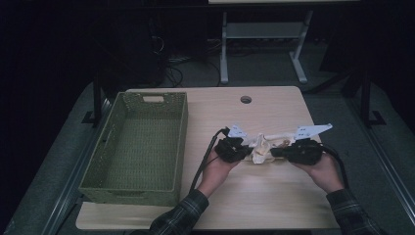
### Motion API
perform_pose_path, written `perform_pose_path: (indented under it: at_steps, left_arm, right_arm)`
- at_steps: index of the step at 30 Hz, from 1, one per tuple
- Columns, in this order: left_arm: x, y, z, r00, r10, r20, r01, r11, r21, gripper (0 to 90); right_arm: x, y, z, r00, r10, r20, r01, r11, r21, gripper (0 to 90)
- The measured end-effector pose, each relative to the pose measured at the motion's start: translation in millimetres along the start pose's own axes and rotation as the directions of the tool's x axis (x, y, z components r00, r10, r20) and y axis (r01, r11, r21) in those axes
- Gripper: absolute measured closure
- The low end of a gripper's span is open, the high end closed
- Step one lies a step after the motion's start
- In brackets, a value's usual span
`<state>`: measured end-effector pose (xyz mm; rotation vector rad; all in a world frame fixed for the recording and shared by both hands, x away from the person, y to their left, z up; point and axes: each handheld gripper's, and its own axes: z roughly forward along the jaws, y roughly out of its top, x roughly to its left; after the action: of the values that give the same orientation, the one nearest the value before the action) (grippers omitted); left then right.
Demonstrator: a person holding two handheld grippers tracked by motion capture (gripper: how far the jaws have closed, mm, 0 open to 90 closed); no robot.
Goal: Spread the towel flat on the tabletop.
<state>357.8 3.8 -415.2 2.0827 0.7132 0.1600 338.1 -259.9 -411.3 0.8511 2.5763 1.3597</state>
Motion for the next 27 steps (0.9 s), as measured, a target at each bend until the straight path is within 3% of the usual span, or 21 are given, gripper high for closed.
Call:
perform_pose_path:
  at_steps: [1,2,4,5,8,14,19,22,23,25,27]
  left_arm:
    - [0.0,0.0,0.0,1.0,0.0,0.0,0.0,1.0,0.0,86.5]
    - [2.2,0.7,-3.0,1.0,-0.002,-0.001,0.002,1.0,-0.004,86.5]
    - [3.5,1.0,-5.7,1.0,-0.007,-0.002,0.007,0.9999,-0.014,86.5]
    - [3.8,1.1,-7.3,0.9999,-0.01,0.001,0.01,0.9998,-0.014,86.5]
    - [2.9,1.2,-6.7,0.9999,-0.007,0.008,0.007,0.9999,-0.016,86.5]
    - [0.2,1.6,-5.1,0.9999,-0.002,0.011,0.002,1.0,-0.008,86.4]
    - [0.5,1.3,-4.6,0.9999,-0.006,0.013,0.006,1.0,-0.006,86.4]
    - [0.7,1.3,-5.0,0.9998,-0.009,0.015,0.009,0.9999,-0.007,86.4]
    - [0.8,1.2,-5.2,0.9998,-0.008,0.015,0.008,0.9999,-0.007,86.4]
    - [1.5,1.3,-6.0,0.9999,-0.007,0.013,0.007,0.9999,-0.009,86.5]
    - [2.6,1.5,-8.3,0.9999,-0.009,0.009,0.009,0.9999,-0.015,86.5]
  right_arm:
    - [0.0,0.0,0.0,1.0,0.0,0.0,0.0,1.0,0.0,86.9]
    - [7.0,1.0,6.3,0.9993,-0.033,-0.019,0.034,0.9993,0.014,79.3]
    - [7.6,1.6,6.4,0.9991,-0.037,-0.019,0.037,0.9993,0.01,77.4]
    - [5.9,4.6,3.7,0.9996,-0.026,0.002,0.026,0.9996,-0.012,73.1]
    - [4.1,6.2,-0.5,0.9992,-0.02,0.034,0.021,0.9993,-0.03,71.6]
    - [4.6,3.1,6.3,0.9992,-0.02,0.034,0.02,0.9998,0.008,70.9]
    - [7.0,2.6,14.8,0.9999,-0.008,0.009,0.008,0.9991,0.042,63.4]
    - [9.3,2.2,20.1,0.9998,-0.016,0.008,0.016,0.9983,0.056,65.4]
    - [12.1,2.4,26.5,0.999,-0.034,0.03,0.031,0.9964,0.078,76.1]
    - [13.4,2.2,29.7,0.9979,-0.043,0.048,0.038,0.9955,0.087,85.6]
    - [12.1,2.3,28.6,0.9973,-0.042,0.06,0.036,0.9954,0.088,88.2]
